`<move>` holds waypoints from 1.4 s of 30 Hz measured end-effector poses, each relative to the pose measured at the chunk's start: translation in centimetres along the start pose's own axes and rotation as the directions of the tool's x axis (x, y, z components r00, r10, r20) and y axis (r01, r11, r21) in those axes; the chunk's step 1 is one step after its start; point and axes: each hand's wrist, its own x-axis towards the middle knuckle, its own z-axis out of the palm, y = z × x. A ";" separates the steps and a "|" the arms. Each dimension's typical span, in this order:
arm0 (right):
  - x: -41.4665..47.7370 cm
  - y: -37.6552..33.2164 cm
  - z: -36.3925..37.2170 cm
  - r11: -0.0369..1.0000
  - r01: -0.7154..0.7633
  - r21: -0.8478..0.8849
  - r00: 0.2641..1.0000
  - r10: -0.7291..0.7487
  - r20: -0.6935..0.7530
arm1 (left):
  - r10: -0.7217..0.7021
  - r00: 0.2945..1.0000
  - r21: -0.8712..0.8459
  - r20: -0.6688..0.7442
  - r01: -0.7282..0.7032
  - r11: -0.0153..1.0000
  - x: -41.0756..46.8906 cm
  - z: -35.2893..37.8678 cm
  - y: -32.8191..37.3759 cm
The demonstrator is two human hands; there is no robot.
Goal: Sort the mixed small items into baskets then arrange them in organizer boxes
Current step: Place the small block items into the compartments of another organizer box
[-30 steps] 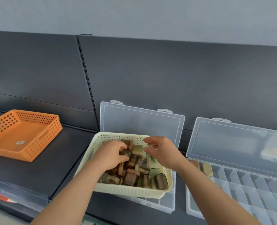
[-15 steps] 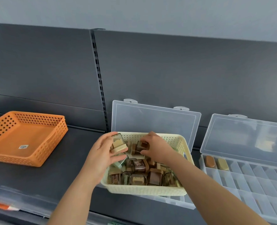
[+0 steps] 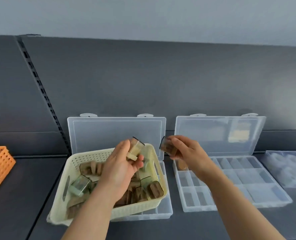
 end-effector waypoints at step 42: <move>4.8 14.6 -17.5 0.727 0.162 -0.667 0.969 0.012 0.248 | 0.139 0.951 0.961 0.275 -0.272 -0.040 10.1 14.4 -19.4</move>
